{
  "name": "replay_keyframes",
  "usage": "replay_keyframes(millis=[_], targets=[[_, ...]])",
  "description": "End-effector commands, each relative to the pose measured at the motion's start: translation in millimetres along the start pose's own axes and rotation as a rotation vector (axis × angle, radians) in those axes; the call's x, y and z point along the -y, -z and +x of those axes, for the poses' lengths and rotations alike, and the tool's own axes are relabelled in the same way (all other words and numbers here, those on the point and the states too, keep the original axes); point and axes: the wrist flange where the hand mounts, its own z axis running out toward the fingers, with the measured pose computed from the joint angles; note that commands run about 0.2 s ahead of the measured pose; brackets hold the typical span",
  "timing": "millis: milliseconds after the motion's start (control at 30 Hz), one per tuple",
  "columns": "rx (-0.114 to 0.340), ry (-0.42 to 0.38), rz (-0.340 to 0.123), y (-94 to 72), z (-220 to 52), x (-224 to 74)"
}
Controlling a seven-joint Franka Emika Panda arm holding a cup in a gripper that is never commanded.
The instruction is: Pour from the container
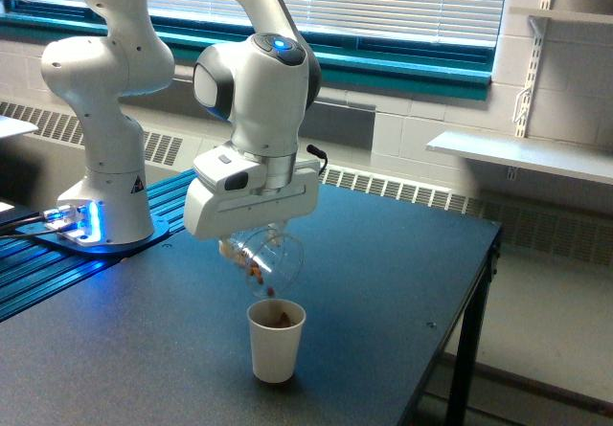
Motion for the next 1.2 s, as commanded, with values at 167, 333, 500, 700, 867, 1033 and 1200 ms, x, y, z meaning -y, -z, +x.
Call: replay_keyframes(millis=[167, 333, 500, 700, 867, 1033, 1200], targets=[[0.009, 0.005, -0.001, 2.7, 0, -2], [0.013, 0.008, -0.002, 1.8, -2, -2], [0.015, 0.009, -0.005, 1.3, -3, -3], [0.016, 0.005, -0.005, 2.5, -2, -5], [0.01, 0.003, -0.003, 3.5, 1, -6], [0.009, -0.002, 0.002, 5.4, 4, -8], [0.012, -0.009, -0.001, 5.6, 9, -11]])
